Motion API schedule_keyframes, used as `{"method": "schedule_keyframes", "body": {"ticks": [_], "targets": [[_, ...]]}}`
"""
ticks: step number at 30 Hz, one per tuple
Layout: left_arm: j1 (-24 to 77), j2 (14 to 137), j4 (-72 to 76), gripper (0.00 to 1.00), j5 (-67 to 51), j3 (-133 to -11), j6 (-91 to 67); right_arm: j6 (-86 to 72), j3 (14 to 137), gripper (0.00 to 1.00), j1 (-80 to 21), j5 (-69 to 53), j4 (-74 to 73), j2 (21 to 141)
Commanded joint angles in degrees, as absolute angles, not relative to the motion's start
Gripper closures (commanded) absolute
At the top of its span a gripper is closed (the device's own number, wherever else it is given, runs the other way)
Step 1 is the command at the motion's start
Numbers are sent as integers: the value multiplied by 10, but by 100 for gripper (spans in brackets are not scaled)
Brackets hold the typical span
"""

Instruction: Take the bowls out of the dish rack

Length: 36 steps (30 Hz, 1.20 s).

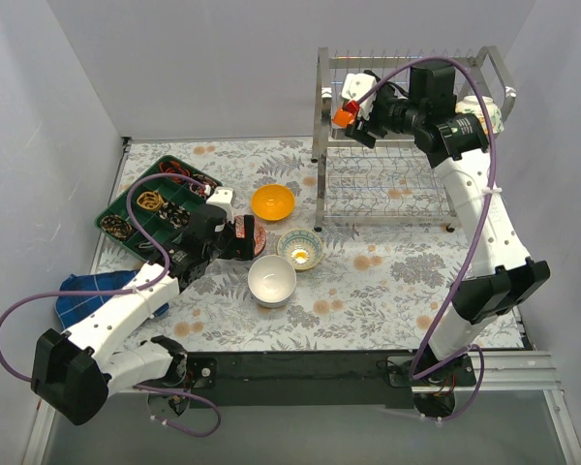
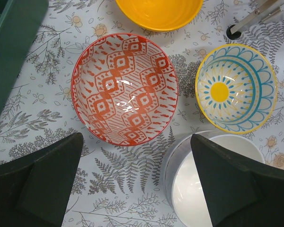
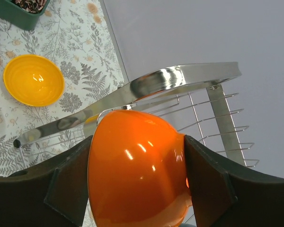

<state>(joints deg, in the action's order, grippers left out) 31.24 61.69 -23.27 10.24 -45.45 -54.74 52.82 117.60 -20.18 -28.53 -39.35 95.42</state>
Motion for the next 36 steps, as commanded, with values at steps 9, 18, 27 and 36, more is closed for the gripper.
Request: {"method": "schedule_keyframes", "body": {"ticks": [9,18,27,36], "targets": [[308,615,-221,2,96,-452,-534,498,1194,66,-201,-299,-359,954],[307,613,-221,2,97,-451,-532,465,1122,74,-201,-263,-222,915],[307,614,-221,2,97,-449,-529,446,1060,74,-200,-207,-74,886],[307,618,-221,2,93,-448,-527,446,1059,74,-200,-221,-69,876]]}}
